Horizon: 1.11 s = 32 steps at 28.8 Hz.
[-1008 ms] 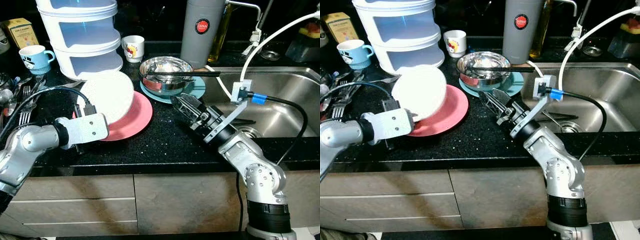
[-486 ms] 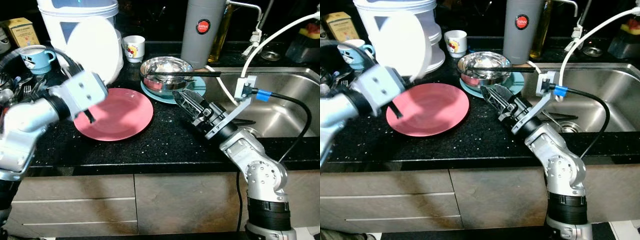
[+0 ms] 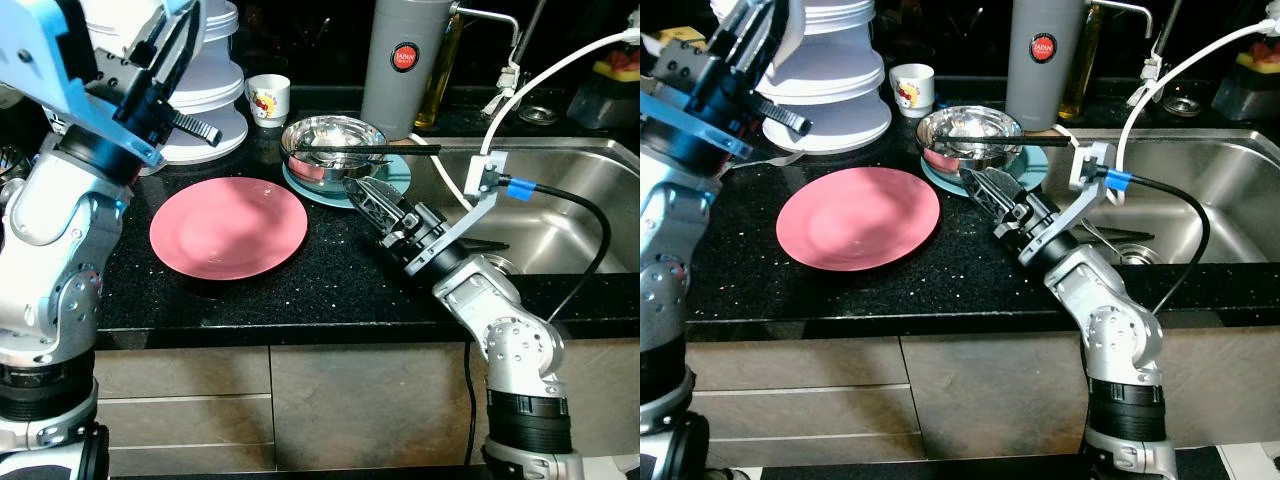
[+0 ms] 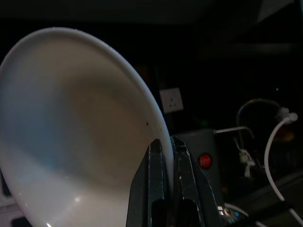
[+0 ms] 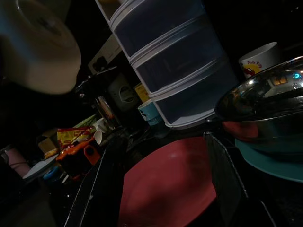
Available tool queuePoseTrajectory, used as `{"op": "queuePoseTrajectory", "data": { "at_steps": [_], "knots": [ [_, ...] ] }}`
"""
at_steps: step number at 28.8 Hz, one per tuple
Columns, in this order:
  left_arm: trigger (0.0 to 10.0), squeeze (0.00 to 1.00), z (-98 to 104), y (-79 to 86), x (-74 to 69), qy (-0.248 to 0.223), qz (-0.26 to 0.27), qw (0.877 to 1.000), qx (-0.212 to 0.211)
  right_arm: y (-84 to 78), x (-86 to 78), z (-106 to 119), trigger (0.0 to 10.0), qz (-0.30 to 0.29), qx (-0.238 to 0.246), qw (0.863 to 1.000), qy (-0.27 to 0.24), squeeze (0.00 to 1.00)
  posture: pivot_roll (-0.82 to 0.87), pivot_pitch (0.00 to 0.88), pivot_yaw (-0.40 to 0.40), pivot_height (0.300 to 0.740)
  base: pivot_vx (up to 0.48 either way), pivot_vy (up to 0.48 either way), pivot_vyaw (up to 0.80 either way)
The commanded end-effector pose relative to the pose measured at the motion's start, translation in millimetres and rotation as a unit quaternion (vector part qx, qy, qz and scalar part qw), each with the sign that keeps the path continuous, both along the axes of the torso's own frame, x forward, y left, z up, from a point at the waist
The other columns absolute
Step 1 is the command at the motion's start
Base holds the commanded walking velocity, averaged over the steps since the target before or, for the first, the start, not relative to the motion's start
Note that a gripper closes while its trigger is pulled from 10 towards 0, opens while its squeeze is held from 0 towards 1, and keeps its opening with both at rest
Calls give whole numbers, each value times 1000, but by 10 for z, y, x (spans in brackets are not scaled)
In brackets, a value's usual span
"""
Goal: Kitchen organization
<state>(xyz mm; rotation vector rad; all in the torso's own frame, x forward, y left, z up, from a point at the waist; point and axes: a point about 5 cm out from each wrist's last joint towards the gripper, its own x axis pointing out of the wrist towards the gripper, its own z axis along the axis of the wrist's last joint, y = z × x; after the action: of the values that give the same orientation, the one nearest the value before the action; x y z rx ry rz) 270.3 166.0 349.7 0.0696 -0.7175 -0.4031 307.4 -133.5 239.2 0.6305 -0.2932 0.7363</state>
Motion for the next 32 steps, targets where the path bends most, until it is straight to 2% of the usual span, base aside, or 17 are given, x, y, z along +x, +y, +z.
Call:
{"op": "queuePoseTrajectory", "data": {
  "at_steps": [1,11,14,21,29,32],
  "knots": [
    [10000,0,-23,-55,-41,4,-10,1000,4,-49,35,23,10000,-15,18,1000,-1,0,133,0,0,740,0,-326,0],
    [10000,0,-119,-311,-85,46,-50,998,-14,-96,62,20,10000,-32,23,999,2,0,137,0,0,740,0,-354,0],
    [10000,0,-159,-393,-92,57,-60,996,-15,-106,29,28,10000,-14,18,1000,-8,0,136,0,-3,740,0,-375,0],
    [10000,0,-179,-418,-107,65,-65,996,-20,-145,-61,59,10000,31,6,999,-32,0,134,0,-5,740,0,-375,0],
    [10000,0,-205,-432,-100,78,-81,994,-17,-214,-239,68,10000,109,-43,991,-67,0,130,0,-8,740,0,-375,0],
    [10000,0,-206,-438,-96,78,-87,993,-13,-217,-244,66,10000,112,-48,990,-66,0,127,0,-7,740,0,-374,0]
  ]
}}
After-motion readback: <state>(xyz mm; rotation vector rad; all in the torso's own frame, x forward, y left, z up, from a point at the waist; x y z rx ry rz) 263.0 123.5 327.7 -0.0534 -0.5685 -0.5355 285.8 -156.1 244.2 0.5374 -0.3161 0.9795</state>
